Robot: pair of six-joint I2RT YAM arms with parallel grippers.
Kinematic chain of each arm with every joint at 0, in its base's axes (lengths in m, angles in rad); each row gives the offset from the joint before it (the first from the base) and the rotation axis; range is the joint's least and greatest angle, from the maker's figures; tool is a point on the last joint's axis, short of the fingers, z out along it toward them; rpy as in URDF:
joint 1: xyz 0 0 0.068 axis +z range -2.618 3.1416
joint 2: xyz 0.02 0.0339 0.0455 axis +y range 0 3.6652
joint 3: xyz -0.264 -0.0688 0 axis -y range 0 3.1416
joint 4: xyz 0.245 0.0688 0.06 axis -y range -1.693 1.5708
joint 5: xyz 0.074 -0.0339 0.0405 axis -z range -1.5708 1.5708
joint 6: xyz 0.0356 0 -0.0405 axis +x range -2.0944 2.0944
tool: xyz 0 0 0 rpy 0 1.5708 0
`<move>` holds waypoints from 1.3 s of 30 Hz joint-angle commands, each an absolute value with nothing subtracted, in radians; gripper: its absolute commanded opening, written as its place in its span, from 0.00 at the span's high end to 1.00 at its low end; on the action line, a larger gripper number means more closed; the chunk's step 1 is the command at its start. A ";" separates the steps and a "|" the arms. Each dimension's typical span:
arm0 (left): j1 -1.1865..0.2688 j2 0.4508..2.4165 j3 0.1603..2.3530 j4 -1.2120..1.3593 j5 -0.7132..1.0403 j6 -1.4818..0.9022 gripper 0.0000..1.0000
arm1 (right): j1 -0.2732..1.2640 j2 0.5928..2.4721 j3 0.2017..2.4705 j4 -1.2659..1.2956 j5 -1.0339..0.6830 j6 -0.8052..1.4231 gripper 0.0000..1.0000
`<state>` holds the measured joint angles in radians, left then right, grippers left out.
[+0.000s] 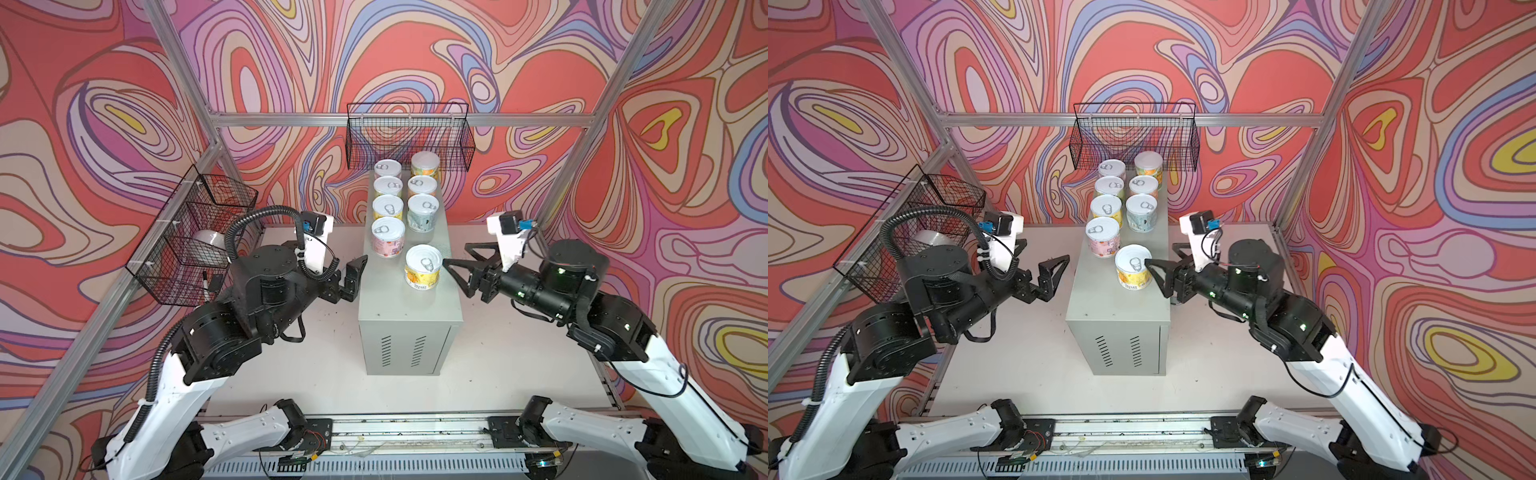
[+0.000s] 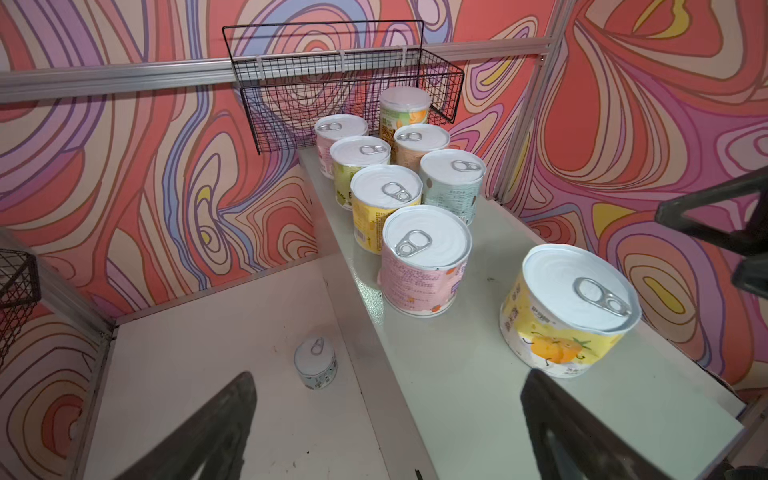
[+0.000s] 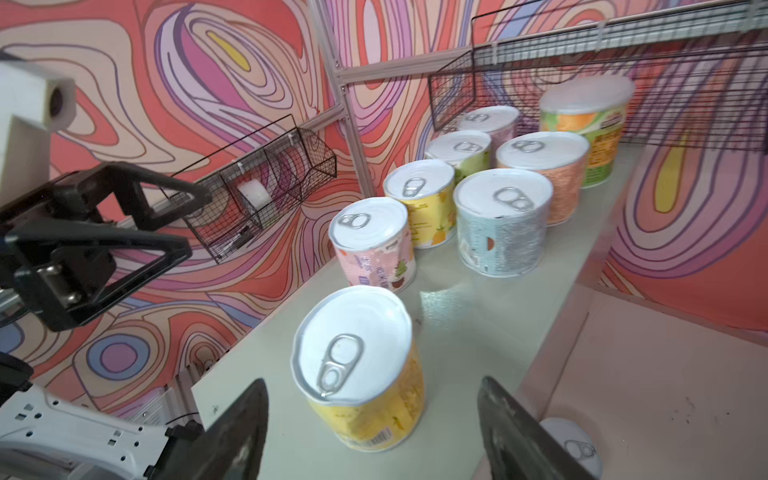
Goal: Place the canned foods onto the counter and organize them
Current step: 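Move the right gripper onto the yellow can while the left gripper draws back, then push the yellow can with the right gripper into line beside the pink can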
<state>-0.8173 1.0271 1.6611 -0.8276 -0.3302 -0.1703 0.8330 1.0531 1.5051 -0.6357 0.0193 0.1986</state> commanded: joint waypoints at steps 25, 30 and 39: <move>-0.465 1.024 1.513 -0.755 0.112 -0.319 0.02 | 0.988 1.198 1.553 -0.718 0.293 0.141 0.04; -0.463 1.026 1.502 -0.752 0.106 -0.321 0.02 | 0.989 1.218 1.550 -0.729 0.309 0.137 0.06; -0.462 1.034 1.484 -0.740 0.105 -0.317 0.03 | 0.989 1.232 1.533 -0.711 0.401 0.157 0.15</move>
